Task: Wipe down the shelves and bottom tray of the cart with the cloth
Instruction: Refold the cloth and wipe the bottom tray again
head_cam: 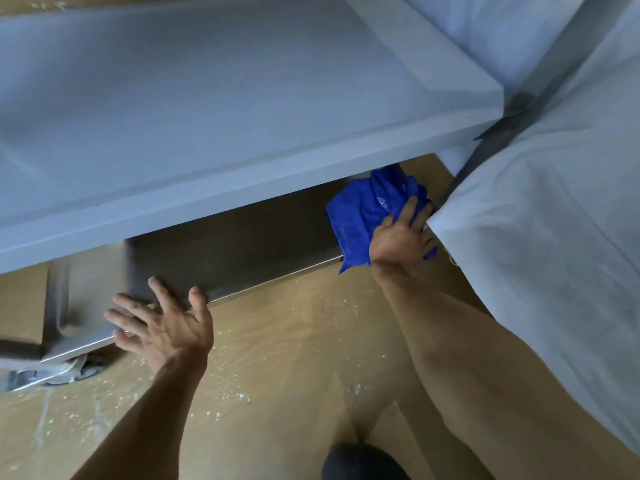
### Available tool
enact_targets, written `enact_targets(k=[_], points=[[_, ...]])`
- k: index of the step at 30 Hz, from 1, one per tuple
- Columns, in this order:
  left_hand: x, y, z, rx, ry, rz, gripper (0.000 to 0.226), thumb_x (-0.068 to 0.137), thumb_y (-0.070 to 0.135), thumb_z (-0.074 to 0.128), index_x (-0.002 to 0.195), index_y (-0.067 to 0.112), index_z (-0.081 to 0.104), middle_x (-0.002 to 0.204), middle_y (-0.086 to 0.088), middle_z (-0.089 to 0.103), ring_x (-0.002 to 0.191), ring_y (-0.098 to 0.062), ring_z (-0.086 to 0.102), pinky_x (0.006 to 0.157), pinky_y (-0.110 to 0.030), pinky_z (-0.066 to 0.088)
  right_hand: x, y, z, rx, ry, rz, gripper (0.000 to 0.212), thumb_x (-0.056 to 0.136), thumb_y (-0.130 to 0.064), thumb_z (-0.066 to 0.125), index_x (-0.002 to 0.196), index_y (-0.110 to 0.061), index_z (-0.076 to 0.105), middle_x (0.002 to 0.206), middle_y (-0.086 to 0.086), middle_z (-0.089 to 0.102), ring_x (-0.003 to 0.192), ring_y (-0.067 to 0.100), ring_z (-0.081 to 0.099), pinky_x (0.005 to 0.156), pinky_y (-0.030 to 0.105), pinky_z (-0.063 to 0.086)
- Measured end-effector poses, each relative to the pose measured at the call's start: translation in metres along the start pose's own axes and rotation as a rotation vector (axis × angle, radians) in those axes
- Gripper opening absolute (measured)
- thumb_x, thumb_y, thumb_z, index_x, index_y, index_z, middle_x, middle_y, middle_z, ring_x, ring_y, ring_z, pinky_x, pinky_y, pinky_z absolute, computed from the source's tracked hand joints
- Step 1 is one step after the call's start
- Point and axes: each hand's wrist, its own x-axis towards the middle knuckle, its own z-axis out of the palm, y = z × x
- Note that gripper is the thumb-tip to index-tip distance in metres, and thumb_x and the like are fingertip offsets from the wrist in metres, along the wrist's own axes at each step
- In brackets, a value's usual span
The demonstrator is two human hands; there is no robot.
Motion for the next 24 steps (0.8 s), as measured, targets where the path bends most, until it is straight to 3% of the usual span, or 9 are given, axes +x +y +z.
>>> enact_targets(k=[3, 5, 7, 10, 12, 18, 21, 24], points=[[0.003, -0.002, 0.003, 0.008, 0.024, 0.015, 0.076, 0.094, 0.068, 0.013, 0.154, 0.020, 0.014, 0.160, -0.028, 0.000, 0.146, -0.049, -0.003, 0.113, -0.063, 0.010, 0.010, -0.002, -0.010, -0.089, -0.026, -0.102, 0.060, 0.083, -0.025, 0.067, 0.138, -0.003, 0.055, 0.125, 0.032, 0.059, 0.114, 0.052, 0.057, 0.097, 0.064, 0.043], [0.002, -0.002, 0.003, -0.001, 0.035, 0.005, 0.077, 0.093, 0.067, 0.013, 0.154, 0.020, 0.015, 0.160, -0.029, 0.001, 0.146, -0.049, -0.003, 0.113, -0.064, 0.009, 0.016, -0.002, -0.019, -0.185, -0.101, -0.228, 0.064, 0.093, -0.027, 0.056, 0.149, -0.001, 0.038, 0.144, 0.033, 0.042, 0.132, 0.049, 0.042, 0.109, 0.062, 0.035], [0.000, 0.000, 0.003, -0.006, 0.039, 0.010, 0.078, 0.092, 0.067, 0.013, 0.154, 0.019, 0.016, 0.159, -0.030, 0.001, 0.146, -0.050, -0.002, 0.113, -0.064, 0.009, 0.016, -0.010, -0.017, -0.186, -0.158, -0.229, 0.062, 0.101, -0.031, 0.041, 0.155, -0.006, 0.027, 0.157, 0.028, 0.024, 0.144, 0.047, 0.022, 0.115, 0.062, 0.024], [0.000, 0.001, 0.001, 0.003, 0.048, -0.006, 0.079, 0.090, 0.067, 0.010, 0.153, 0.020, 0.018, 0.159, -0.030, 0.002, 0.146, -0.050, -0.001, 0.113, -0.064, 0.009, 0.020, -0.034, -0.002, -0.209, -0.186, -0.095, 0.067, 0.099, -0.042, 0.031, 0.157, -0.012, 0.018, 0.160, 0.027, 0.014, 0.146, 0.048, 0.013, 0.117, 0.063, 0.015], [0.002, 0.001, 0.002, -0.003, 0.051, -0.001, 0.078, 0.090, 0.067, 0.010, 0.152, 0.020, 0.019, 0.159, -0.030, 0.003, 0.146, -0.050, 0.000, 0.113, -0.065, 0.010, 0.026, -0.054, 0.006, -0.258, -0.210, -0.154, 0.069, 0.098, -0.045, 0.027, 0.158, -0.013, 0.013, 0.160, 0.031, 0.012, 0.146, 0.051, 0.011, 0.117, 0.063, 0.009], [0.008, -0.001, 0.014, -0.005, 0.093, -0.006, 0.077, 0.090, 0.065, 0.011, 0.153, 0.021, 0.021, 0.159, -0.029, 0.004, 0.146, -0.048, -0.001, 0.113, -0.065, 0.008, -0.048, -0.155, 0.043, -0.090, -0.297, -0.473, 0.059, 0.093, -0.049, 0.040, 0.143, -0.018, 0.048, 0.154, 0.030, 0.030, 0.145, 0.049, 0.016, 0.117, 0.062, 0.007], [0.005, -0.001, 0.009, -0.011, 0.071, 0.002, 0.077, 0.089, 0.064, 0.013, 0.153, 0.021, 0.021, 0.159, -0.030, 0.003, 0.146, -0.048, -0.001, 0.113, -0.065, 0.007, -0.121, -0.181, 0.039, -0.006, -0.360, -0.705, 0.063, 0.090, -0.051, 0.047, 0.147, -0.024, 0.041, 0.157, 0.027, 0.027, 0.147, 0.046, 0.011, 0.119, 0.059, 0.003], [0.000, 0.004, 0.005, 0.017, 0.078, -0.013, 0.074, 0.091, 0.062, 0.016, 0.151, 0.019, 0.021, 0.158, -0.032, 0.005, 0.146, -0.049, 0.001, 0.112, -0.065, 0.009, -0.141, -0.173, 0.032, 0.027, -0.418, -0.744, 0.057, 0.099, -0.046, 0.045, 0.151, -0.029, 0.031, 0.163, 0.019, 0.017, 0.151, 0.040, 0.001, 0.120, 0.057, -0.002]])
